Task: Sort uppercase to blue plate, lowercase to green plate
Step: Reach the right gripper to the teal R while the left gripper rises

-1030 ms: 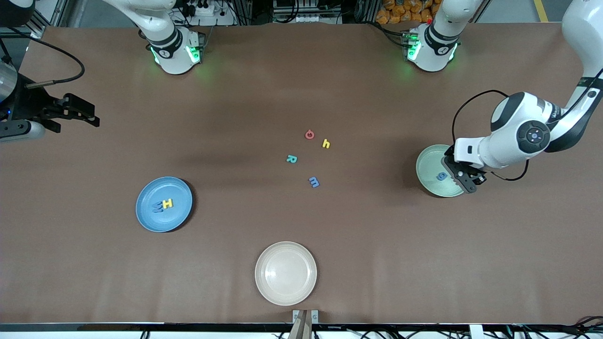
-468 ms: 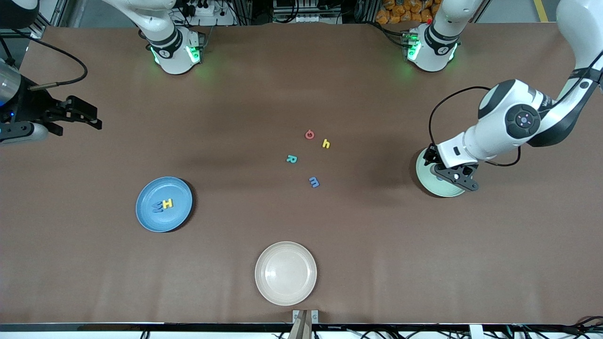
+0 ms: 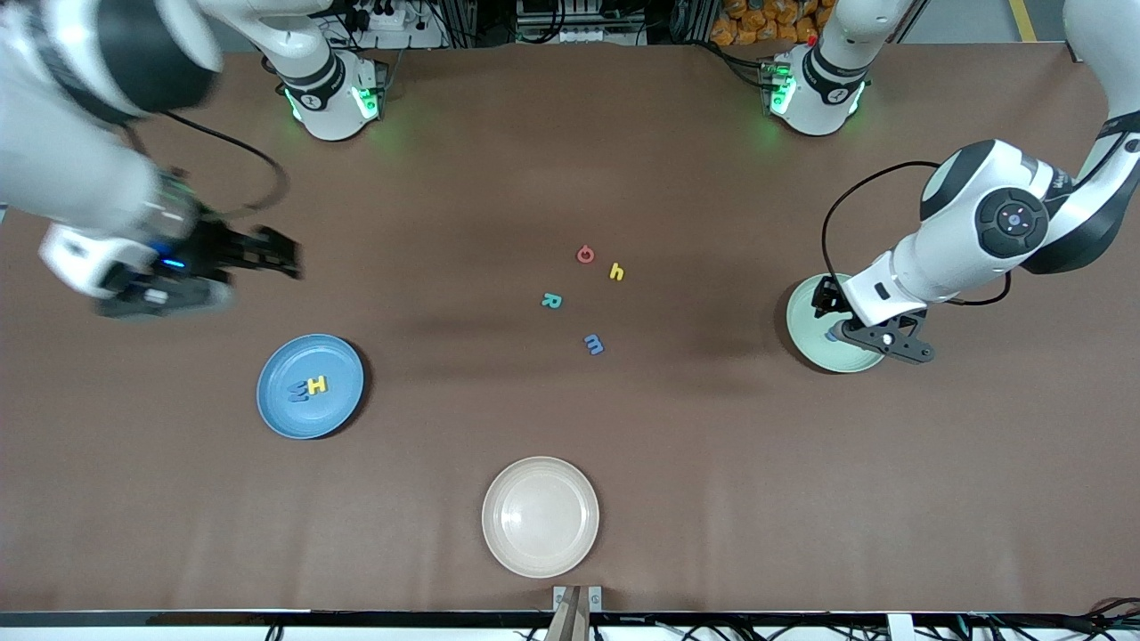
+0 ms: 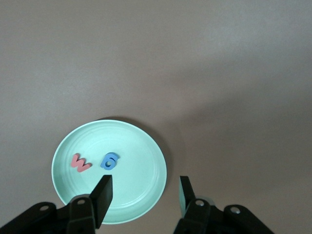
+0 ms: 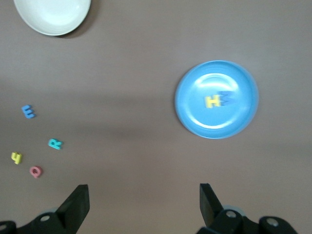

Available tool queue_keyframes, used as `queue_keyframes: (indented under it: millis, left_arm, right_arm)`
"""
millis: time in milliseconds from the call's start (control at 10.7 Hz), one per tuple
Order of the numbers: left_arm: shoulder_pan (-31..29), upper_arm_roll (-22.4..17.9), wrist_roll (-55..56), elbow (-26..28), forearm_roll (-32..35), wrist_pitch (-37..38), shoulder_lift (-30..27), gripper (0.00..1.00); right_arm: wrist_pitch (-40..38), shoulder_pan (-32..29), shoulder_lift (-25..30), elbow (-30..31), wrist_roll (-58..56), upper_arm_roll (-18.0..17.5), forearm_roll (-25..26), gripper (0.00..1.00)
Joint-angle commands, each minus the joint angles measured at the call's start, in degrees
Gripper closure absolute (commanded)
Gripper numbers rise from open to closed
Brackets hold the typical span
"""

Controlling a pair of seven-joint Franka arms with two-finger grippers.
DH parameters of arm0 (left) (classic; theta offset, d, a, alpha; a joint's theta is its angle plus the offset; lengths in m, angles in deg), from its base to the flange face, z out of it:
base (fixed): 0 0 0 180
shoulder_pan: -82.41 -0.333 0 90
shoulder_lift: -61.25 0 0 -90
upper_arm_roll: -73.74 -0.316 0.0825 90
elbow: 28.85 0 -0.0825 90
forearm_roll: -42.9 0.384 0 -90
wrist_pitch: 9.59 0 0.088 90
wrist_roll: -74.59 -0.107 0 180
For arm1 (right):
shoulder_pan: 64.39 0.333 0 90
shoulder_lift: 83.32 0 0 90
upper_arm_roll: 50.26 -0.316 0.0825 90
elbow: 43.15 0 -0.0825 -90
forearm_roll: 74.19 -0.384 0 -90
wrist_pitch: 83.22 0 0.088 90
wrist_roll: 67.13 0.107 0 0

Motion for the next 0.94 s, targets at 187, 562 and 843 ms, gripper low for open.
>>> queue_keyframes:
  millis: [187, 562, 843]
  left_arm:
    - [-0.3, 1.5, 2.7, 0.4, -1.4, 1.4, -1.6, 0.36]
    - [-0.6, 1.2, 3.4, -0.2, -1.3, 1.8, -1.6, 0.34]
    - [-0.8, 1.0, 3.4, -3.3, -1.3, 7.4, -1.6, 0.34]
  right_arm:
    - [9.4, 8.0, -8.1, 1.4, 8.6, 0.1, -0.1, 0.00]
    - [26.4, 18.9, -19.8, 1.3, 30.3, 0.1, 2.7, 0.00]
    - [36.6, 25.0, -29.5, 0.8, 45.5, 0.3, 11.0, 0.00]
